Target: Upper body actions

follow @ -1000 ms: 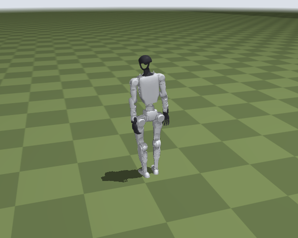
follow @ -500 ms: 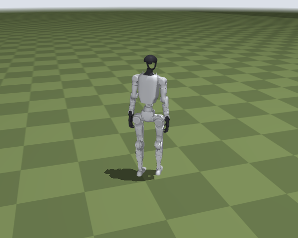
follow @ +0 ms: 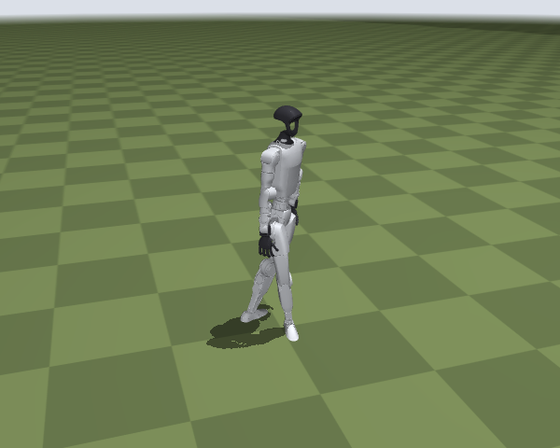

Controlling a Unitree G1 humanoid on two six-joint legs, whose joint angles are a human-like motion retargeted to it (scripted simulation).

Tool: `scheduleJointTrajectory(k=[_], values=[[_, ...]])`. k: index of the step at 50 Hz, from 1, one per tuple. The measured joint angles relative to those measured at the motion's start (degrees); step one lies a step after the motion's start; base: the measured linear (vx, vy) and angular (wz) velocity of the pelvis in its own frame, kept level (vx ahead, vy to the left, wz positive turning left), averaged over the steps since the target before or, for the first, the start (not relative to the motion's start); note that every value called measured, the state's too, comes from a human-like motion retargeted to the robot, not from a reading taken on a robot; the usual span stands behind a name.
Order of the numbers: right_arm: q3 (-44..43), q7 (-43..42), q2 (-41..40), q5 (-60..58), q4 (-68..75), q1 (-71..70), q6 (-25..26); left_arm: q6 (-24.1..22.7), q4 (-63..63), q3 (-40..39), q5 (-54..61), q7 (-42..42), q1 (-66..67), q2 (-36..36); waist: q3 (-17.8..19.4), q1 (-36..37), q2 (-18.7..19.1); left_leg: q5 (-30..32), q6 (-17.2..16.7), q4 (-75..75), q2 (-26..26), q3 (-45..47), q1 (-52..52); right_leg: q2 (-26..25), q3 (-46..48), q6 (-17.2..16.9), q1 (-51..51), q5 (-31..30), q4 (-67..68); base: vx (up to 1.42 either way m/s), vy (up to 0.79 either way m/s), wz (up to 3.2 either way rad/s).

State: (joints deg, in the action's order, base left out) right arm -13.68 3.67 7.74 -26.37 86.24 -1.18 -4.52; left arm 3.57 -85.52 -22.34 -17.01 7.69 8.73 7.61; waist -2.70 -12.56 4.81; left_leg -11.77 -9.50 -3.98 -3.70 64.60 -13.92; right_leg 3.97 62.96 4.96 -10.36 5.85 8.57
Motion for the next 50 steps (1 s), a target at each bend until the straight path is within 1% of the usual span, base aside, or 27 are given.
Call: scheduleJointTrajectory(k=[3,5,7,8,10,12,13,15,17,20,22,24,26,28,29,30,32,33,34,35,37,39,41,43,46,48,50], values=[[-2.3,-1.2,0.5,1.0,3.3,1.4,1.2,-0.2,0.3,0.3,1.4,-0.1,0.8,-0.5,-2.5,0.4,0.2,4.3,1.4,-1.7,0.0,-1.1,-1.7,-0.2,-1.7,-1.0,0.5,0.8,0.4,0.38,-0.25,-1.13],[-3.3,-1.9,0.5,1.1,5.0,2.0,1.7,-0.1,-0.2,-0.1,1.6,0.3,0.6,-0.9,-3.8,0.6,-0.6,8.4,3.8,-3.6,0.3,-1.5,-2.8,0.5,-3.8,-1.6,0.8,1.1,0.2,0.28,-0.20,-0.91],[-2.9,-2.5,0.4,1.3,6.2,2.2,1.9,-0.4,-0.1,-0.1,1.4,0.9,0.2,-1.2,-4.2,1.4,-3.3,12.7,8.7,-7.9,1.0,-3.3,-3.5,2.8,-6.7,-1.4,1.5,0.9,-0.6,0.30,-0.21,-1.13],[-2.5,-2.7,0.3,1.1,6.6,2.2,2.0,-0.5,0.2,0.1,1.2,1.3,0.1,-1.3,-4.1,2.3,-5.2,14.2,11.7,-10.9,1.4,-4.9,-3.5,4.2,-8.7,-1.3,1.9,0.8,-0.9,0.29,-0.20,-1.42],[-1.5,-2.8,-0.1,0.1,6.9,1.6,2.5,-0.7,1.0,0.9,0.8,1.6,-0.4,-1.2,-3.3,4.7,-8.8,16.1,15.9,-19.1,1.3,-9.0,-2.0,6.8,-13.2,-1.0,2.4,0.9,-1.0,0.24,-0.18,-1.69],[-0.2,-2.3,-0.8,-2.1,6.0,1.0,2.9,-1.0,1.3,1.3,0.5,1.0,-0.9,-1.4,-2.3,7.2,-10.5,14.7,14.0,-27.2,0.8,-16.7,2.8,7.1,-17.3,-0.5,2.6,0.4,-1.8,0.18,-0.14,-1.76],[0.6,-2.0,-1.1,-3.4,5.3,0.8,2.9,-1.2,1.4,1.4,0.5,0.9,-1.2,-1.5,-1.8,8.2,-10.7,14.0,12.6,-30.8,1.0,-22.0,6.5,6.8,-18.9,-0.3,2.7,0.0,-2.5,0.11,-0.08,-1.43],[2.2,-1.3,-1.5,-6.3,3.4,-0.2,2.7,-1.1,1.7,1.7,0.7,1.5,-2.1,-1.7,-1.1,8.4,-10.9,11.8,11.3,-36.6,0.8,-29.5,13.0,6.5,-20.5,-0.1,2.9,-0.9,-3.7,0.08,-0.07,-0.84],[3.9,-0.8,-1.7,-9.1,1.7,-0.9,2.1,-1.3,2.2,1.8,0.9,1.7,-2.6,-1.9,-0.5,7.5,-10.6,9.8,12.3,-36.6,0.3,-32.7,16.5,6.4,-20.7,-0.1,3.2,-1.8,-4.8,0.09,-0.04,-0.43],[5.9,-0.6,-1.8,-13.1,-0.3,-1.5,1.6,-1.8,2.9,2.0,1.3,1.1,-2.9,-2.2,0.1,7.5,-10.3,6.6,13.6,-32.1,-0.6,-34.4,20.4,5.7,-21.6,-0.2,4.0,-3.1,-6.6,0.09,0.01,-0.59],[6.5,-0.5,-1.8,-14.8,-0.8,-1.7,1.7,-1.8,3.1,2.2,1.5,1.0,-3.1,-2.2,0.4,7.6,-9.6,4.2,13.5,-28.0,0.0,-37.7,23.0,4.6,-21.8,-0.3,4.6,-3.6,-7.8,0.14,0.02,-0.53],[6.5,0.0,-1.7,-15.5,-0.8,-1.8,1.9,-1.6,3.0,2.4,1.8,1.0,-3.5,-2.2,1.2,8.1,-8.5,3.1,12.1,-23.6,2.2,-46.1,25.6,2.7,-22.5,-0.2,5.8,-3.7,-8.7,0.15,0.03,-0.62],[6.2,0.4,-1.6,-15.2,-0.4,-1.4,2.2,-1.3,2.6,2.4,2.2,0.8,-3.8,-2.2,2.2,8.9,-7.2,3.3,9.5,-18.0,5.9,-58.7,26.5,0.8,-23.7,-0.3,7.3,-3.2,-8.8,0.20,0.05,-0.73],[5.8,0.4,-1.5,-14.2,0.3,-0.9,2.2,-1.2,2.0,2.0,2.6,0.5,-4.0,-2.1,3.0,9.9,-5.7,5.4,6.5,-10.8,9.2,-70.8,25.0,-1.6,-25.0,-0.3,8.9,-2.4,-8.6,0.22,0.06,-0.83],[5.7,0.4,-1.4,-13.9,0.7,-0.4,2.2,-1.2,1.8,1.7,2.9,0.4,-3.8,-2.2,3.1,10.4,-5.2,8.0,7.0,-7.6,10.1,-73.3,24.0,-2.5,-25.8,-0.4,9.6,-2.0,-8.3,0.26,0.06,-0.92],[5.7,0.3,-1.2,-13.6,1.1,0.1,2.2,-1.4,1.7,1.3,3.1,0.2,-3.4,-2.3,3.0,10.8,-4.9,11.3,8.6,-4.7,10.7,-74.2,23.2,-3.1,-26.8,-0.5,10.3,-1.5,-8.0,0.33,0.09,-0.51],[5.6,0.2,-0.8,-14.1,2.4,0.6,2.5,-1.4,1.3,0.6,3.5,0.6,-2.8,-2.4,1.9,8.2,-4.4,9.9,8.6,-4.8,9.0,-69.7,22.1,-3.0,-26.2,-1.3,10.9,-0.9,-7.4,0.35,0.12,0.12],[5.5,0.0,-0.7,-14.4,2.9,0.8,3.0,-1.2,1.0,0.2,3.4,1.0,-2.6,-2.3,1.3,6.9,-4.1,10.4,7.9,-3.7,6.8,-64.7,22.0,-3.2,-25.5,-1.5,11.1,-0.6,-7.2,0.23,0.08,0.22],[5.2,-0.4,-0.7,-14.3,3.3,1.0,3.2,-1.0,0.7,0.0,3.3,1.1,-2.7,-2.2,1.1,6.2,-4.0,10.9,8.1,-3.0,7.3,-66.4,21.6,-3.2,-25.1,-1.8,11.2,-0.3,-7.0,0.12,0.05,0.06],[4.9,-0.9,-0.6,-14.0,3.7,1.1,3.3,-0.8,0.6,-0.3,3.2,1.0,-2.8,-2.1,1.0,5.9,-3.9,11.3,8.7,-2.4,9.2,-71.5,21.1,-3.2,-24.9,-2.1,11.3,-0.1,-6.7,0.06,0.05,-0.11],[4.6,-1.6,-0.4,-12.5,4.6,1.1,2.4,-0.9,0.5,-0.1,3.3,0.6,-3.5,-1.7,1.6,6.1,-4.6,11.3,8.8,-1.7,8.5,-67.5,20.1,-2.2,-25.6,-2.7,11.7,0.3,-5.7,0.10,0.08,-0.39],[4.4,-1.4,0.1,-12.3,4.9,1.9,2.3,-1.0,0.8,0.4,3.2,0.7,-3.4,-1.6,1.7,7.6,-4.9,11.4,9.8,-0.8,9.4,-67.5,18.7,-1.9,-27.0,-2.9,12.0,0.4,-5.1,0.20,0.10,-0.76],[3.9,-1.3,0.5,-13.5,5.2,2.4,2.9,-0.8,0.9,0.4,3.1,0.9,-3.4,-1.6,0.9,8.5,-4.8,11.3,10.5,0.0,9.5,-66.1,18.1,-1.5,-27.8,-3.3,11.6,0.4,-4.5,0.17,0.13,-0.66],[3.7,-1.6,0.9,-14.4,5.3,2.3,3.4,-0.9,0.8,0.1,3.5,0.8,-3.4,-1.9,0.3,8.5,-4.5,11.3,10.7,0.4,9.4,-65.2,18.0,-1.1,-28.5,-3.7,11.0,0.3,-4.0,0.09,0.15,-0.46],[3.6,-1.8,1.0,-14.0,5.0,1.9,3.2,-1.3,0.7,0.1,4.3,0.8,-3.9,-2.1,0.8,7.4,-4.1,11.6,11.4,1.0,9.4,-63.5,17.4,-0.8,-29.1,-4.1,10.7,0.1,-3.3,0.03,0.11,-0.33],[3.7,-1.3,0.8,-13.7,4.3,1.4,2.8,-1.4,0.6,0.5,4.0,1.0,-4.4,-1.8,1.2,6.7,-3.9,11.6,11.9,1.5,9.3,-61.8,16.9,-0.8,-30.6,-3.9,9.7,0.0,-2.1,0.01,0.08,-0.49],[4.3,-1.0,0.3,-14.0,3.7,0.8,2.7,-1.4,0.5,1.0,2.9,0.8,-4.5,-1.3,1.6,6.1,-4.0,11.6,12.3,2.2,8.9,-59.7,16.3,-1.0,-33.5,-3.0,8.0,0.1,-0.5,-0.02,0.03,-0.81]])
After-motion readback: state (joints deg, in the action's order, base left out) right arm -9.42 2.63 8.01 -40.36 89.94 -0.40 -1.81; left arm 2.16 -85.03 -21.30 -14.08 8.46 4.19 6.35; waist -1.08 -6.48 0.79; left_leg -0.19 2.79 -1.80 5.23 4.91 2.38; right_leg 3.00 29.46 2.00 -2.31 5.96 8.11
